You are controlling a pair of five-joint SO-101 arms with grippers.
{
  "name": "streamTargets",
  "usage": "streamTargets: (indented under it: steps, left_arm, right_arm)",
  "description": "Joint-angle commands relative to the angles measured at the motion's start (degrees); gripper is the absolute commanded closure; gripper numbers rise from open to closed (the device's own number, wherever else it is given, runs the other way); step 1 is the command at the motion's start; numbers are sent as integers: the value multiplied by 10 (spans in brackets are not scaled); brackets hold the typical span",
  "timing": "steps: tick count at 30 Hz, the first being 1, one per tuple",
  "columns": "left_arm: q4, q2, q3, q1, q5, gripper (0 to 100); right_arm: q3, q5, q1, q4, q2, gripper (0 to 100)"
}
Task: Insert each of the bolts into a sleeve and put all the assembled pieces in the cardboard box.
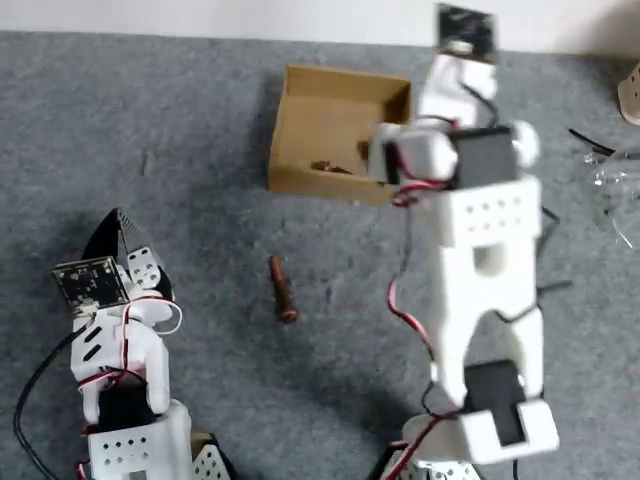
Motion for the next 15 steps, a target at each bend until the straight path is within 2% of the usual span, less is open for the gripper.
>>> streamTargets:
  steps: [1, 8, 12, 15]
  left_arm:
    - [-9, 0, 13, 18, 3, 989]
    - [-8, 0, 13, 18, 3, 989]
    - [-8, 0, 13, 18, 3, 989]
    - [-8, 0, 13, 19, 3, 989]
  right_arm:
    - [22, 23, 47, 11, -75, 993]
    - [225, 26, 56, -18, -218, 993]
    - [393, 30, 58, -89, -328, 993]
    - [524, 72, 58, -159, -416, 993]
